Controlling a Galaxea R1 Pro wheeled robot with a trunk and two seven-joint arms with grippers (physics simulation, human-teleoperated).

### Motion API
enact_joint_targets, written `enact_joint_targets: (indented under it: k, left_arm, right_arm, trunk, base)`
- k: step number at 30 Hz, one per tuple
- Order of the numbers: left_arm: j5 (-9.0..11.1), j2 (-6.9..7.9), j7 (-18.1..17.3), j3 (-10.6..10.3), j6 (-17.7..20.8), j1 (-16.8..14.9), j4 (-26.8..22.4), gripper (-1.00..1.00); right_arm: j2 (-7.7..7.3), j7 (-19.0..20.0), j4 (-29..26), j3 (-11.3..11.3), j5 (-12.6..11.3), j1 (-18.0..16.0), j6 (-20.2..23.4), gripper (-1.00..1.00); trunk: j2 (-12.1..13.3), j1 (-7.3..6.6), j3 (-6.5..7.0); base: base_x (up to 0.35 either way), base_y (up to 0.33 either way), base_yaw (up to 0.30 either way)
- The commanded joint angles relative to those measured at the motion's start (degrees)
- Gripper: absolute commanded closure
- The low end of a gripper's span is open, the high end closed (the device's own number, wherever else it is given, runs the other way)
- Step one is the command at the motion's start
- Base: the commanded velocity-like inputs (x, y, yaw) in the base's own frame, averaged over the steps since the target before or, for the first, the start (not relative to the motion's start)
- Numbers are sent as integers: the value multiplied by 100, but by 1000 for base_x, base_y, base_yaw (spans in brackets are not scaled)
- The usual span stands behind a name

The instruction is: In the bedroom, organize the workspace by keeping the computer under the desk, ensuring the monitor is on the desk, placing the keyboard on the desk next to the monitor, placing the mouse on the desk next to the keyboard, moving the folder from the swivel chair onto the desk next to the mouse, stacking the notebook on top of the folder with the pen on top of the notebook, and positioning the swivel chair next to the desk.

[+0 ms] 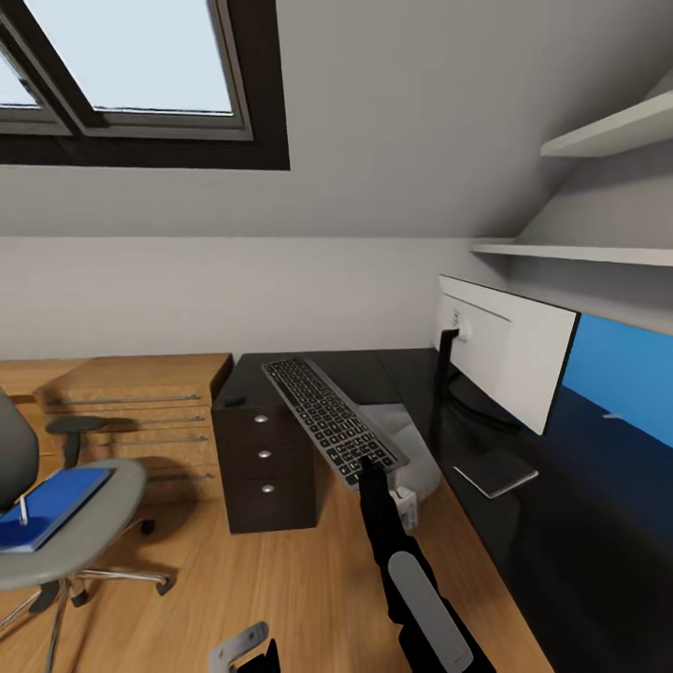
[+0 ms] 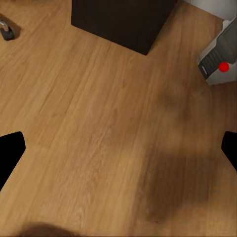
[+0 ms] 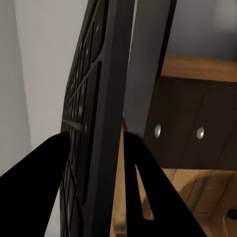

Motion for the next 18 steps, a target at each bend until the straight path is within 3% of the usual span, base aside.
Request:
enact_joint_targets:
  k: [1, 9, 18]
  left_arm:
    - [13, 3, 31, -6, 28, -2, -11, -100]
    - [10, 3, 31, -17, 21, -2, -11, -100]
    - [13, 17, 25, -25, 11, -2, -11, -100]
  right_arm:
    - [0, -16, -7, 7, -34, -3, -35, 100]
    - [0, -14, -8, 3, -33, -3, -34, 100]
    - [0, -14, -8, 3, -37, -6, -34, 100]
  trunk:
    - [39, -19, 14]
    - [159, -85, 68]
    - [159, -85, 68]
  base:
    - [329, 0, 20]
    - [289, 0, 5]
    - [47, 15, 0]
